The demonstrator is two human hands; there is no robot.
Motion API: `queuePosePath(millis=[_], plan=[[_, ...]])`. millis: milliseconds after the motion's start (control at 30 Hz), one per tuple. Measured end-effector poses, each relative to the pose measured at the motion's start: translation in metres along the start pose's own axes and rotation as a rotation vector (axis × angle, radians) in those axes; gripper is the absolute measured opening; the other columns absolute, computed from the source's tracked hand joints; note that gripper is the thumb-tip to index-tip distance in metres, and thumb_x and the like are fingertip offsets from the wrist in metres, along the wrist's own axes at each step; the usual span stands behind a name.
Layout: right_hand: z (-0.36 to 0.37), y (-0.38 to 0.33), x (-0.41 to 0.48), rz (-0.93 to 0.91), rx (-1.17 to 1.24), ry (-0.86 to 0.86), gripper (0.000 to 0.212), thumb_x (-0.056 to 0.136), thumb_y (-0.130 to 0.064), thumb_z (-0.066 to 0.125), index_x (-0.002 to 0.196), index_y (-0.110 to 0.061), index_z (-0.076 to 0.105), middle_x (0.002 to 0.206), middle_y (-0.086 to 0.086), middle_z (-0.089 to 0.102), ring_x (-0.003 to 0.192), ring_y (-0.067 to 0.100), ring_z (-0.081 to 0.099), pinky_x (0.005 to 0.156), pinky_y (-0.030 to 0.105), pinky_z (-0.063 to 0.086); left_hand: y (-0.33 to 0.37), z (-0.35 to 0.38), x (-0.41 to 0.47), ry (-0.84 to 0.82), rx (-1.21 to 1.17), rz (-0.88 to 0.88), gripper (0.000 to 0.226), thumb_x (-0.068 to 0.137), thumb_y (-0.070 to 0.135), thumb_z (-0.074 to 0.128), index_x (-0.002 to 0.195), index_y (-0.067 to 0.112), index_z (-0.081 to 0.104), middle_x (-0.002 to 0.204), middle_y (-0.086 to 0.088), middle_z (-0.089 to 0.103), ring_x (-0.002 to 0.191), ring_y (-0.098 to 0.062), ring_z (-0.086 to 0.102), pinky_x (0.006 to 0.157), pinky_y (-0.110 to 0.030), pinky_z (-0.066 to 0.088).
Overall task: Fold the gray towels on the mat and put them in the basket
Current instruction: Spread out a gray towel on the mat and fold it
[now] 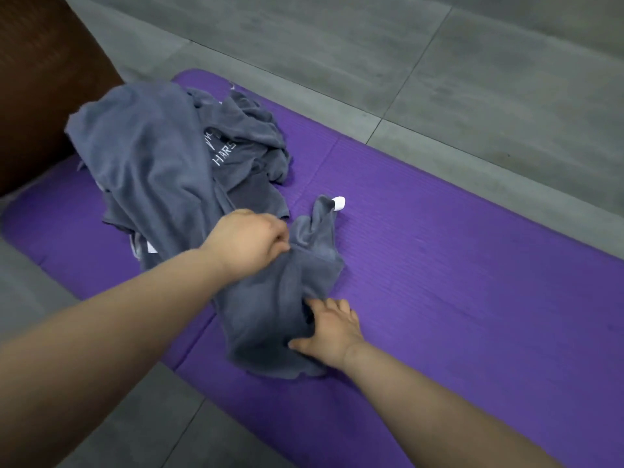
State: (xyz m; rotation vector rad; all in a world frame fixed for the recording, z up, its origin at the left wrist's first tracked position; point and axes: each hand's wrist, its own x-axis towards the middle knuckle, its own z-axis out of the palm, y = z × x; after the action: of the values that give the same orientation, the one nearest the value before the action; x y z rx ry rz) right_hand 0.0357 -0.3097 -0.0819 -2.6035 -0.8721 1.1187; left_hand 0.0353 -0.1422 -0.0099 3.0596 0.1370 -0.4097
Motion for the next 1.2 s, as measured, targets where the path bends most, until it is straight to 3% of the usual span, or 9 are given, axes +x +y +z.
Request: queuePosePath(millis=[100,167,333,433,600,800,967,1100,1200], plan=[[-0.004,-0.007,0.007,-0.064,-0.026,0.026,0.046,0.085,-0.041,0.053,0.121,-0.012,0.053,0.133,0.009,0.046,0.127,0.028,0.033,0.102,0.031,0.029,0.010,-0.007,-0.021,0.346,-0.296,0.091,0.041,0.079,0.044,0.037,0.082,0.013,0.063,0.083,-0.006,0.069,0.077,-0.027,0.067,0.067,-0.030,0.047],[-0.010,-0.009,0.012,-0.129,0.234,0.128,0.035,0.088,-0.029,0.045,0.105,-0.002,0.061,0.115,0.014,0.060,0.114,0.026,0.050,0.091,0.030,0.038,0.012,-0.011,-0.031,0.430,-0.320,0.179,0.033,0.077,0.039,0.039,0.074,0.014,0.060,0.071,-0.004,0.066,0.062,-0.024,0.066,0.060,-0.027,0.041],[-0.069,0.020,-0.006,0.032,0.926,0.312,0.029,0.092,-0.001,0.041,0.070,-0.018,0.051,0.067,-0.002,0.050,0.064,0.008,0.047,0.054,0.013,0.037,-0.010,-0.018,-0.053,0.249,-0.328,0.079,0.064,0.065,0.063,0.024,0.092,0.018,0.059,0.093,-0.002,0.068,0.087,-0.023,0.065,0.067,-0.024,0.039],[-0.105,0.052,-0.043,-0.038,0.766,0.257,0.031,0.090,-0.005,0.049,0.062,-0.018,0.050,0.058,-0.003,0.046,0.040,-0.003,0.041,0.043,0.011,0.031,-0.019,-0.024,-0.055,-0.048,-0.034,0.028,0.062,0.077,0.067,0.035,0.117,0.022,0.051,0.115,-0.001,0.063,0.108,-0.021,0.057,0.079,-0.028,0.042],[-0.142,0.082,-0.105,-0.048,0.519,0.315,0.031,0.085,-0.005,0.059,0.059,-0.023,0.059,0.043,-0.014,0.054,0.047,-0.005,0.047,0.051,0.007,0.036,0.003,-0.057,-0.031,-0.093,0.204,0.061,0.031,0.090,0.042,0.046,0.102,0.015,0.057,0.112,-0.006,0.063,0.110,-0.023,0.054,0.084,-0.029,0.037],[-0.191,0.123,-0.163,0.096,0.410,0.458,0.031,0.083,-0.008,0.064,0.056,-0.024,0.060,0.045,-0.012,0.059,0.041,-0.012,0.047,0.048,0.005,0.037,-0.004,-0.098,-0.003,-0.062,0.417,-0.021,0.038,0.092,0.042,0.040,0.115,0.019,0.059,0.120,-0.006,0.062,0.116,-0.023,0.052,0.095,-0.026,0.033],[-0.256,0.156,-0.222,0.237,0.278,0.737,0.012,0.086,-0.005,0.059,0.076,-0.005,0.066,0.054,0.000,0.060,0.040,-0.018,0.044,0.051,0.000,0.035,0.049,-0.185,0.024,0.276,0.244,0.018,0.034,0.092,0.035,0.043,0.114,0.014,0.060,0.117,-0.019,0.062,0.109,-0.036,0.056,0.087,-0.034,0.041],[-0.304,0.179,-0.290,0.348,0.210,0.994,0.012,0.087,-0.012,0.059,0.086,-0.002,0.066,0.084,0.013,0.065,0.052,-0.011,0.048,0.051,-0.001,0.033,0.114,-0.273,0.041,0.503,0.100,0.113,0.032,0.091,0.031,0.047,0.113,0.014,0.062,0.113,-0.025,0.062,0.106,-0.041,0.056,0.084,-0.039,0.043],[-0.319,0.203,-0.337,0.467,0.180,1.192,0.046,0.072,-0.046,0.057,0.093,-0.006,0.067,0.096,0.024,0.068,0.077,0.009,0.062,0.059,0.000,0.037,0.167,-0.306,0.041,0.637,0.000,0.262,0.043,0.086,0.039,0.042,0.109,0.010,0.064,0.110,-0.026,0.063,0.103,-0.042,0.056,0.082,-0.039,0.041]])
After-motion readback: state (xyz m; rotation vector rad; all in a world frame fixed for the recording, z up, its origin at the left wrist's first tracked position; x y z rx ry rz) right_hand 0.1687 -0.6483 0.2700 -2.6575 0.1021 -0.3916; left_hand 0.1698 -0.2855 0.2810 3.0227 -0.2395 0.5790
